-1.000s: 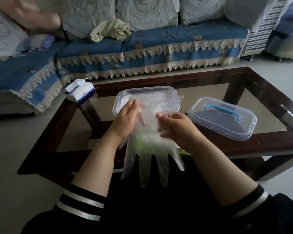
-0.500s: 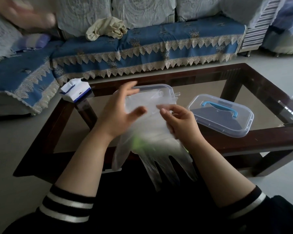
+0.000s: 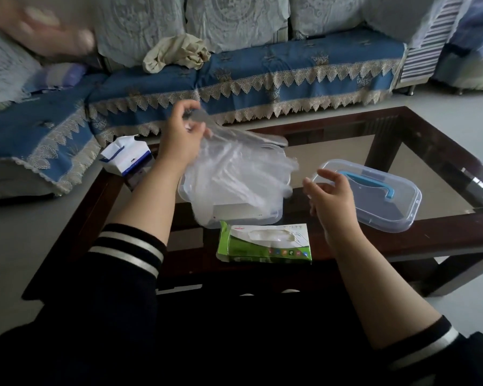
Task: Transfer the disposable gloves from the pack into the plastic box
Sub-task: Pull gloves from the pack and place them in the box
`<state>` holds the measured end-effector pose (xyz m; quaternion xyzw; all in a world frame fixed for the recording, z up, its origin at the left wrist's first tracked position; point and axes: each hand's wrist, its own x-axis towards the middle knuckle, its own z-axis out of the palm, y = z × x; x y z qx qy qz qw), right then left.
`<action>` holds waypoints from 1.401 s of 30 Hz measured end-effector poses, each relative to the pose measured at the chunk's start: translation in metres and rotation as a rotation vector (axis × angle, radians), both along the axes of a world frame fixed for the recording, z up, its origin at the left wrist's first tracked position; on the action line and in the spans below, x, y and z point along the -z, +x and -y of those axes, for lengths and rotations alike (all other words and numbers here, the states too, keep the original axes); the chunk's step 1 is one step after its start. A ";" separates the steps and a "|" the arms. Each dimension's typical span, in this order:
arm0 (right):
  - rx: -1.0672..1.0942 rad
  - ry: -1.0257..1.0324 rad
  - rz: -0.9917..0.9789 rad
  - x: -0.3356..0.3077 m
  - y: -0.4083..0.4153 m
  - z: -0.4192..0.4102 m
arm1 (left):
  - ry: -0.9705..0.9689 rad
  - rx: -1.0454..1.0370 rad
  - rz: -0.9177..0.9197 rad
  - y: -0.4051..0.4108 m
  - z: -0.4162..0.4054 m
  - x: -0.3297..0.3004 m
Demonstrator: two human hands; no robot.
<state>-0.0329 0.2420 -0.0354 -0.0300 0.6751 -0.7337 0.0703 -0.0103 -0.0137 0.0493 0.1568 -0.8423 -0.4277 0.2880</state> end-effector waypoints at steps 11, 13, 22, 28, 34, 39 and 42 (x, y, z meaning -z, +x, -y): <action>-0.155 0.234 -0.075 0.014 0.004 0.012 | -0.463 -0.344 0.398 -0.032 0.016 0.060; -0.196 0.335 -0.113 0.018 0.003 0.014 | -0.551 -0.347 0.486 -0.035 0.011 0.061; -0.532 0.799 -0.412 0.031 0.012 0.018 | -0.753 -0.351 0.566 -0.030 0.011 0.046; -0.685 1.036 -0.460 0.035 0.010 0.026 | -0.777 -0.305 0.175 0.009 -0.003 0.041; -0.732 1.159 -0.470 0.041 0.006 0.035 | -0.664 0.185 -0.173 0.070 -0.053 0.071; -0.714 1.087 -0.423 0.042 0.001 0.039 | -0.556 0.330 0.476 0.080 -0.056 0.109; -0.684 1.034 -0.355 0.044 -0.001 0.040 | -0.499 0.400 0.643 0.074 -0.055 0.120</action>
